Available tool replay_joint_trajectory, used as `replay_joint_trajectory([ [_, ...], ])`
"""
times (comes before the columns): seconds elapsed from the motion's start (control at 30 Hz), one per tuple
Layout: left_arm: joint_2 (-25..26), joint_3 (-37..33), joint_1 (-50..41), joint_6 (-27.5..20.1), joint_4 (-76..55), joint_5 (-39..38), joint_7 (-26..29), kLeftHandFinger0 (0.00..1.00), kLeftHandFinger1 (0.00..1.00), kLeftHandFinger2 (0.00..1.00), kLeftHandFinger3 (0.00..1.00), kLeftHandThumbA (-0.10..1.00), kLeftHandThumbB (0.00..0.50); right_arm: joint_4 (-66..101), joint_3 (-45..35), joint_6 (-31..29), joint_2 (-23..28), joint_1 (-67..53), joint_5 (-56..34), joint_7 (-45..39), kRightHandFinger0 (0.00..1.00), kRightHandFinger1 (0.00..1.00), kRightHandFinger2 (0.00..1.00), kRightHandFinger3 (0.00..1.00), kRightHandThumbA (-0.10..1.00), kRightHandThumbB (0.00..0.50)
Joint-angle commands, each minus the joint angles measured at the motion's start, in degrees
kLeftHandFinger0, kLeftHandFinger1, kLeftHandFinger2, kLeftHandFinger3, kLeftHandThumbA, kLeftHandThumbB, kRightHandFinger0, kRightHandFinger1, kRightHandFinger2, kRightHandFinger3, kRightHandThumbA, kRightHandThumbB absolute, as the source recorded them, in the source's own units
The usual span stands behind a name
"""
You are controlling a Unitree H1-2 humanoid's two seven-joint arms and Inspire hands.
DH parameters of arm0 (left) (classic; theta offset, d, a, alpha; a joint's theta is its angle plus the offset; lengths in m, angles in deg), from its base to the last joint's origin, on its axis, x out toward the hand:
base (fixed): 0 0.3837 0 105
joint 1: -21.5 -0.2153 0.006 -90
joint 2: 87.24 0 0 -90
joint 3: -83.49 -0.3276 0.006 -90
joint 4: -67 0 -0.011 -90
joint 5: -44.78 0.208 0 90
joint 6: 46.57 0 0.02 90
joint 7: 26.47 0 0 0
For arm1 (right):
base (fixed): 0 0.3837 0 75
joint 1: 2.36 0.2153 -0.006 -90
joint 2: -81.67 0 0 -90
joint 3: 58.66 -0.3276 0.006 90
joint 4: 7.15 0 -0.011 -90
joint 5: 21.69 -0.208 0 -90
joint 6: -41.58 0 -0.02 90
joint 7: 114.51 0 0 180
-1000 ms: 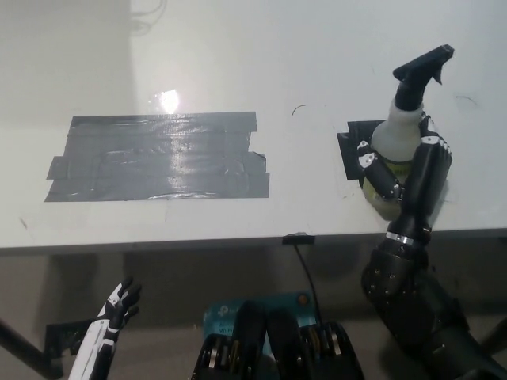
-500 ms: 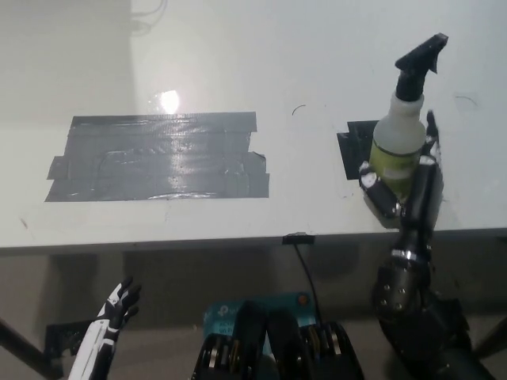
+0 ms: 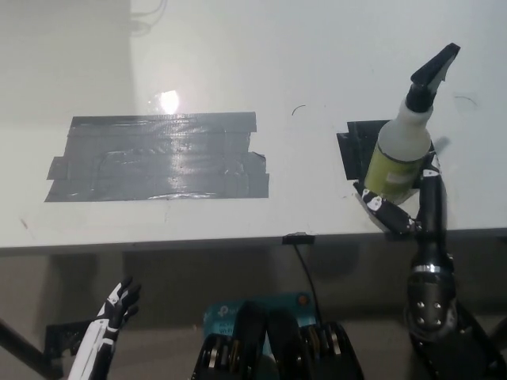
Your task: A person hands a spray bottle to the robot which it grabs with its right hand and places on the black spot infront of it on the table
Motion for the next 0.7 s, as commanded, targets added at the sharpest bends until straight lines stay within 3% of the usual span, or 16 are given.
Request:
replay_joint_trajectory([
  [0.0,0.6,0.4,1.0,-2.0,-1.3,-1.1,-0.5,1.0,1.0,1.0,1.0,1.0,0.257,14.0,0.0,6.1,3.7,-2.1,-8.1,-18.5,1.0,1.0,1.0,1.0,0.92,0.5],
  [0.23,0.6,0.5,1.3,-2.5,-0.6,-1.4,-0.7,1.0,1.0,1.0,1.0,0.99,0.269,26.3,-1.8,9.8,6.1,-7.4,-9.0,-20.1,1.0,1.0,1.0,1.0,1.0,0.5],
  [0.67,0.6,0.6,1.4,-2.2,-0.7,-1.7,-0.8,1.0,1.0,1.0,1.0,0.99,0.277,47.1,-7.3,13.1,6.8,-18.1,-17.0,-24.7,1.0,1.0,1.0,1.0,0.97,0.5],
])
